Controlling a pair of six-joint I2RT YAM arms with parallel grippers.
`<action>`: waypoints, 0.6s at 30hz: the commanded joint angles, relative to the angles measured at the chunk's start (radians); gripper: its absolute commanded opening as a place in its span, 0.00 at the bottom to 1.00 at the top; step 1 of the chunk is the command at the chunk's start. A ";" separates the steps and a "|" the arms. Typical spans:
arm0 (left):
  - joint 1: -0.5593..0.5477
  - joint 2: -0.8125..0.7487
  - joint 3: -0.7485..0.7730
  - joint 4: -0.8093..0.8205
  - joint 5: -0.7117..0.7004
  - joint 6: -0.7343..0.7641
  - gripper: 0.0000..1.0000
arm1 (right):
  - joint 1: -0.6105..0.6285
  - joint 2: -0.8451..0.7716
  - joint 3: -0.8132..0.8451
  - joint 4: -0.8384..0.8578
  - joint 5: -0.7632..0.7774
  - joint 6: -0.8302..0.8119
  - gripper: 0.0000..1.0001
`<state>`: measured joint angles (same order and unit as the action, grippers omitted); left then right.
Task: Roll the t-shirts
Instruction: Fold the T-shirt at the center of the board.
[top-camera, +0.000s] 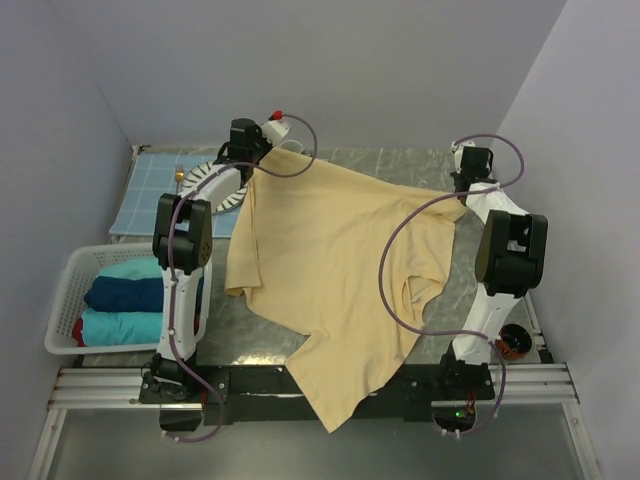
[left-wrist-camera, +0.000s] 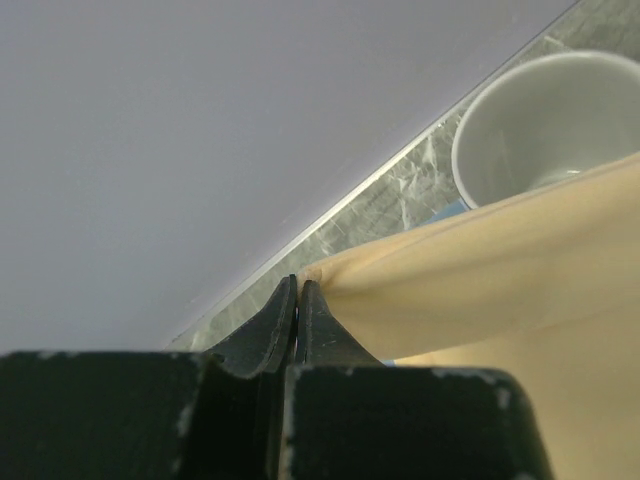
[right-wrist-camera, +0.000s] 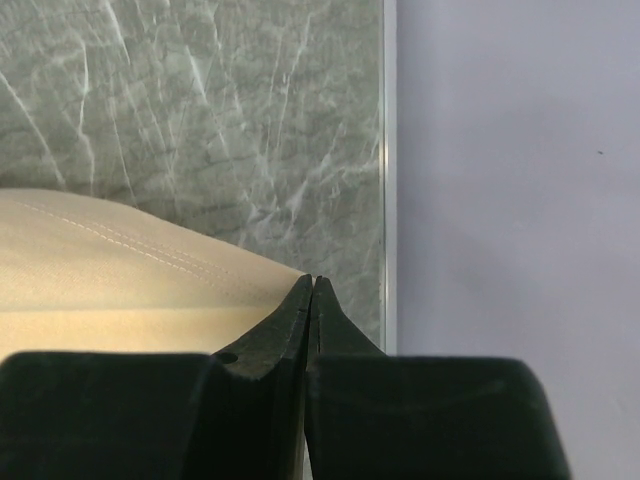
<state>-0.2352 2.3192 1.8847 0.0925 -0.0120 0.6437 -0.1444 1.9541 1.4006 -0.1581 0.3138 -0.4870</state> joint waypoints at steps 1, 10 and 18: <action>0.007 -0.109 -0.009 0.050 0.015 -0.026 0.01 | 0.002 -0.067 0.006 -0.035 0.016 0.021 0.00; 0.017 -0.202 -0.139 0.020 0.041 -0.012 0.01 | 0.016 -0.170 -0.055 -0.107 -0.016 0.053 0.00; 0.043 -0.257 -0.193 -0.010 0.037 -0.007 0.01 | 0.063 -0.311 -0.147 -0.231 -0.061 0.119 0.00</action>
<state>-0.2150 2.1551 1.7107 0.0830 0.0216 0.6353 -0.1074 1.7290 1.2785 -0.3077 0.2737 -0.4263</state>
